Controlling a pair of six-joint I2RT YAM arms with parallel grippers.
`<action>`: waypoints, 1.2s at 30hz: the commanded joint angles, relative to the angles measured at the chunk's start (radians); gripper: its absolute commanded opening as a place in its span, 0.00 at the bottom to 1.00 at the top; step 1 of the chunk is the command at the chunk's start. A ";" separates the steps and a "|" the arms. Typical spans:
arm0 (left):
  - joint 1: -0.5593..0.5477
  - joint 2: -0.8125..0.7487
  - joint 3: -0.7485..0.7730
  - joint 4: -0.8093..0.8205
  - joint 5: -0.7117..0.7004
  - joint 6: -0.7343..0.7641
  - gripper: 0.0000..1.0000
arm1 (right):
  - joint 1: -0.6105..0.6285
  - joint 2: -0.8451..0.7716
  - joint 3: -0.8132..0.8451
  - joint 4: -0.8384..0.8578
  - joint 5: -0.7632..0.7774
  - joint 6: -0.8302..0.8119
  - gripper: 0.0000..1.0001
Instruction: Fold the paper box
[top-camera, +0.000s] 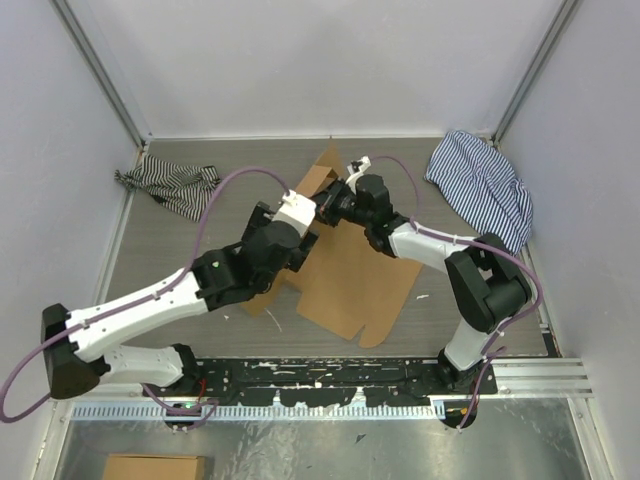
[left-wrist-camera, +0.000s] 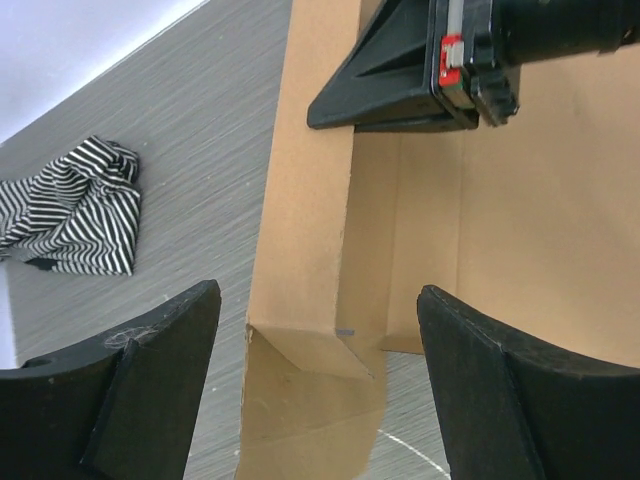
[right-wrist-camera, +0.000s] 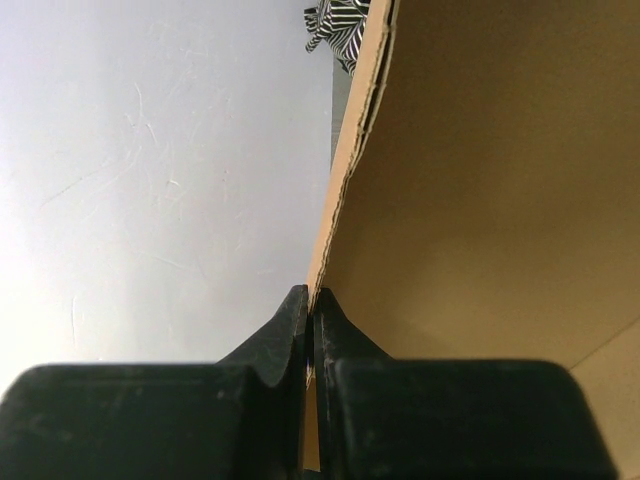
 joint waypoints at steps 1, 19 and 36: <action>0.007 0.070 0.068 -0.108 -0.063 0.059 0.86 | -0.001 -0.053 0.053 -0.034 0.002 -0.055 0.05; 0.014 0.327 0.094 -0.043 -0.293 0.149 0.56 | -0.002 -0.065 0.073 -0.108 -0.013 -0.054 0.10; 0.083 0.253 0.063 0.041 -0.195 0.264 0.06 | -0.107 -0.184 0.148 -0.444 0.008 -0.284 0.51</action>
